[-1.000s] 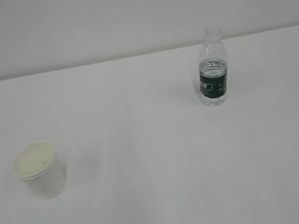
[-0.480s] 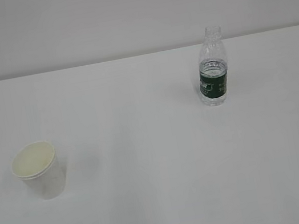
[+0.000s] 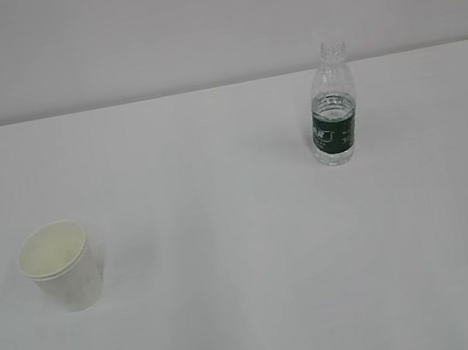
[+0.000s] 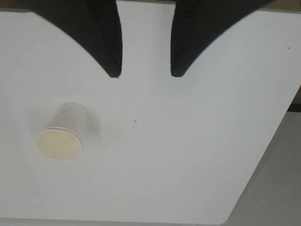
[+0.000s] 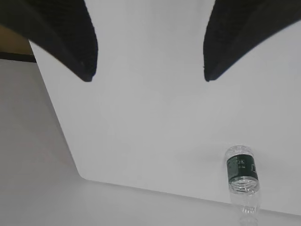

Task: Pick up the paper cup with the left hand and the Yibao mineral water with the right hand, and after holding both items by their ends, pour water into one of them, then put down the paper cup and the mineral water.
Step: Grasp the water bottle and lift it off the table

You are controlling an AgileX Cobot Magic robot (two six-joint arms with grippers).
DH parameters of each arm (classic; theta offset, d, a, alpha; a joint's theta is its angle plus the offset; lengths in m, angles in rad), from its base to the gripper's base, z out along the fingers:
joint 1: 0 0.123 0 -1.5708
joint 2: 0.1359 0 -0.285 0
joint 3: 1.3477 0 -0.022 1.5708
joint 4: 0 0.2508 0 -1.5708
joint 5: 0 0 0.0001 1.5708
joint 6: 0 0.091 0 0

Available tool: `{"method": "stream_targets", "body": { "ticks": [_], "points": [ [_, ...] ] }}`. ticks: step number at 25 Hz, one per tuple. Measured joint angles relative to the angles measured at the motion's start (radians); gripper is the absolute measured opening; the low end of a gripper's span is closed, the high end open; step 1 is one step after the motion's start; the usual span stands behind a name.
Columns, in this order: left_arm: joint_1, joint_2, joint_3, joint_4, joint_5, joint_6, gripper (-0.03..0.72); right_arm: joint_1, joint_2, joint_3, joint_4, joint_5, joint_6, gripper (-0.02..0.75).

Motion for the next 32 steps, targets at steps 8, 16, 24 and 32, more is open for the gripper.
{"method": "stream_targets", "body": {
  "ticks": [8,16,24,32],
  "points": [
    [0.0,0.035,-0.007,0.0,-0.056,0.002,0.278,0.0,0.044,0.0,0.009,-0.061,0.0,0.533],
    [0.0,0.072,-0.007,-0.002,-0.085,0.02,0.358,0.0,0.044,0.0,0.015,-0.087,0.0,0.533],
    [0.0,0.116,-0.007,-0.057,-0.135,0.099,0.396,0.0,0.044,0.0,0.043,-0.111,0.0,0.533],
    [0.0,0.117,-0.007,-0.128,-0.178,0.138,0.442,0.0,0.044,0.0,0.07,-0.144,0.0,0.533]
  ]
}}
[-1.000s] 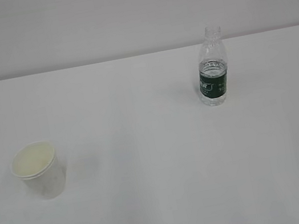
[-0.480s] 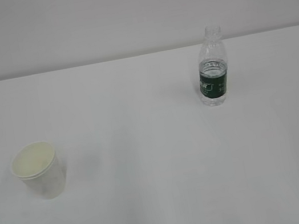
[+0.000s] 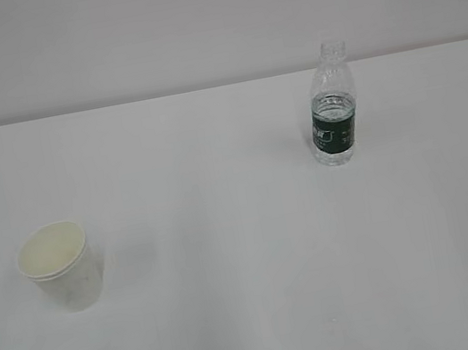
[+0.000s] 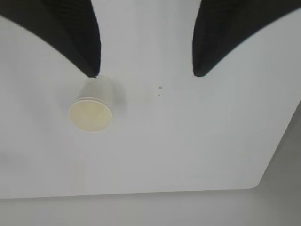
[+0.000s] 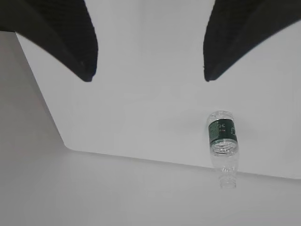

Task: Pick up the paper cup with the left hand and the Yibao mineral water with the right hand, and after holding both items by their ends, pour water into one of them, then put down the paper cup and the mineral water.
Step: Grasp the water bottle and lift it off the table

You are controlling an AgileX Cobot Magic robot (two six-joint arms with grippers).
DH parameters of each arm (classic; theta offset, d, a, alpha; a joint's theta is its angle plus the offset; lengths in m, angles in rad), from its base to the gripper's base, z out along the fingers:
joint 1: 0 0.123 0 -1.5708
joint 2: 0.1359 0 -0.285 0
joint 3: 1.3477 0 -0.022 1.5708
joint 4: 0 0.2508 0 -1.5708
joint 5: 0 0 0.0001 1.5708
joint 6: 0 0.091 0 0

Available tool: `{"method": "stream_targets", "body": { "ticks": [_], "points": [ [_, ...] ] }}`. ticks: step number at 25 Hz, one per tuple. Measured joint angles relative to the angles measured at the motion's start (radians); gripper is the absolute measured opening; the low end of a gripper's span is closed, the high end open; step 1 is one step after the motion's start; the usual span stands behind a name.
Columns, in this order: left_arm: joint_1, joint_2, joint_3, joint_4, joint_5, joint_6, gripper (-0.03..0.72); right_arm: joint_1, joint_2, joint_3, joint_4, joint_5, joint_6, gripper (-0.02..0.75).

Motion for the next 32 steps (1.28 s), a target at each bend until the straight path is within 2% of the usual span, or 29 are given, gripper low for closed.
{"method": "stream_targets", "body": {
  "ticks": [11,17,32],
  "points": [
    [-0.002,0.018,0.0,-0.032,-0.045,0.03,0.459,0.0,0.06,0.0,0.047,-0.042,-0.007,0.533],
    [-0.045,0.061,0.0,-0.032,-0.102,0.044,0.462,0.0,0.117,0.0,0.112,-0.151,-0.033,0.533],
    [-0.048,0.177,0.0,-0.074,-0.241,0.044,0.462,0.0,0.204,0.0,0.131,-0.271,-0.039,0.533]
  ]
}}
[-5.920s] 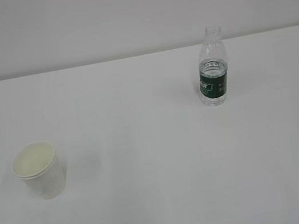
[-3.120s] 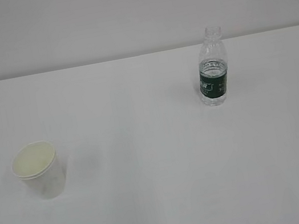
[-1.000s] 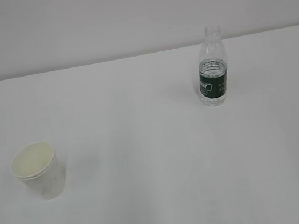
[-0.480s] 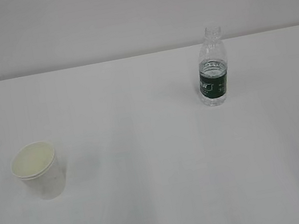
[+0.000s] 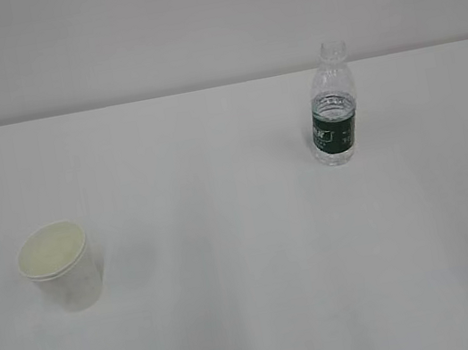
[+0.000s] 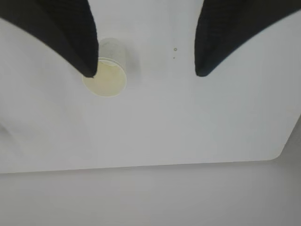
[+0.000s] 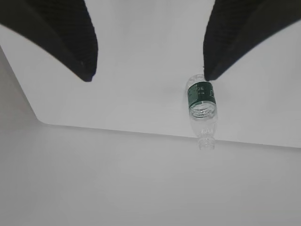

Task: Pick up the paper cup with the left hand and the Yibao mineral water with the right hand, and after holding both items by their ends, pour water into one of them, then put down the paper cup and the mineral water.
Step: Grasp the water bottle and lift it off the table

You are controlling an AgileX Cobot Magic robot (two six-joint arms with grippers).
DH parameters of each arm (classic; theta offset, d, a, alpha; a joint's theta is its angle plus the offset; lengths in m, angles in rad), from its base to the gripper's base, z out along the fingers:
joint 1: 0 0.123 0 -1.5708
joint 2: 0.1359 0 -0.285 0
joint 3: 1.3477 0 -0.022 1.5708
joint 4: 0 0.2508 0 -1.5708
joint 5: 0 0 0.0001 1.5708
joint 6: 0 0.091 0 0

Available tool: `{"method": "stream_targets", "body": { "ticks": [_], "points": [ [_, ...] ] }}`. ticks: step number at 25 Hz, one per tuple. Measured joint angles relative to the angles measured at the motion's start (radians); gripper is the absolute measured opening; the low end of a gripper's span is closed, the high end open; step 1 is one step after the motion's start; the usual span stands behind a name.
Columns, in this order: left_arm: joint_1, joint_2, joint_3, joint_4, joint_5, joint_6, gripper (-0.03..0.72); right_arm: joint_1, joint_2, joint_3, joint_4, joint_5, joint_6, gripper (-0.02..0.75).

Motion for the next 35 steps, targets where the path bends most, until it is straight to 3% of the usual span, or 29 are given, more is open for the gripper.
{"method": "stream_targets", "body": {
  "ticks": [22,35],
  "points": [
    [0.0,0.0,0.0,-0.018,-0.017,0.026,0.463,0.041,0.307,0.005,0.018,-0.319,-0.02,0.533],
    [0.0,0.045,0.002,-0.104,-0.049,0.104,0.463,0.041,0.404,0.005,0.021,-0.399,-0.022,0.533]
  ]
}}
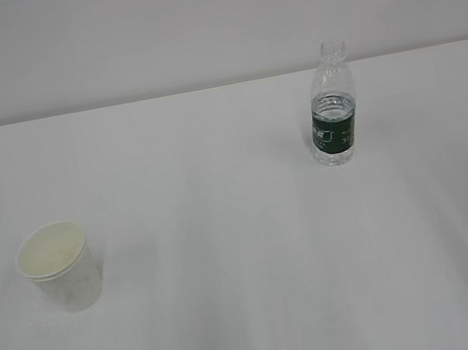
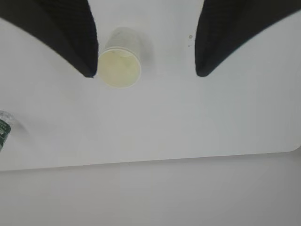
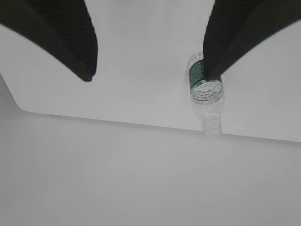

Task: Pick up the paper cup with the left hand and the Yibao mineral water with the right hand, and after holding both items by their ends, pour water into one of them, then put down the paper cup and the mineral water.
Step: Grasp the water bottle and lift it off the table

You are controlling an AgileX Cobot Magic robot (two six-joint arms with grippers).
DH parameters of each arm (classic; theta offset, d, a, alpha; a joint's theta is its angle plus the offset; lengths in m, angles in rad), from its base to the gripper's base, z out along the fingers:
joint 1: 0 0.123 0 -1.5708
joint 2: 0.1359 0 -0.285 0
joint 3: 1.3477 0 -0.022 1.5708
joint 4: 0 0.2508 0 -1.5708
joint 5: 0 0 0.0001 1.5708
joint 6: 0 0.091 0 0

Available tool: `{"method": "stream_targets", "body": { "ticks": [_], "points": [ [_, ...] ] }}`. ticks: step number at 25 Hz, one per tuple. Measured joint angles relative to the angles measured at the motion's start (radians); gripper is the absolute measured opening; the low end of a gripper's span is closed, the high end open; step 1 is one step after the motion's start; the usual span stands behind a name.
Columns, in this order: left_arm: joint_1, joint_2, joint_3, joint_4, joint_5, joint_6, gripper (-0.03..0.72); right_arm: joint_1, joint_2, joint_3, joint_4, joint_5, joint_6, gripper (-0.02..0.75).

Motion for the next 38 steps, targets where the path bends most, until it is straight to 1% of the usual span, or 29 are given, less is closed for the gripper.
{"method": "stream_targets", "body": {
  "ticks": [3,6,9,20,22,24,31,35,38],
  "points": [
    [0.0,0.032,0.023,-0.051,-0.06,0.002,0.463,0.0,0.028,0.0,0.004,-0.019,0.0,0.533],
    [0.0,0.043,0.061,-0.078,-0.098,0.004,0.463,0.0,0.05,0.0,0.015,-0.055,-0.001,0.533],
    [0.0,0.044,0.087,-0.082,-0.109,0.017,0.463,0.0,0.083,0.0,0.015,-0.083,-0.001,0.533],
    [0.0,0.045,0.098,-0.089,-0.156,0.115,0.463,0.0,0.224,0.0,0.019,-0.168,0.013,0.533],
    [0.0,0.045,0.098,-0.111,-0.163,0.156,0.463,0.0,0.242,0.0,0.019,-0.176,0.013,0.533],
    [0.0,0.045,0.098,-0.156,-0.178,0.21,0.463,0.0,0.26,0.0,0.019,-0.176,0.015,0.533],
    [0.0,0.063,0.098,-0.388,-0.161,0.485,0.463,0.0,0.344,0.0,0.017,-0.242,0.027,0.533],
    [0.0,0.067,0.098,-0.425,-0.149,0.541,0.463,0.0,0.385,0.0,-0.019,-0.27,0.057,0.533],
    [0.0,0.069,0.098,-0.427,-0.147,0.562,0.463,0.013,0.415,0.0,-0.091,-0.304,0.129,0.533]
  ]
}}
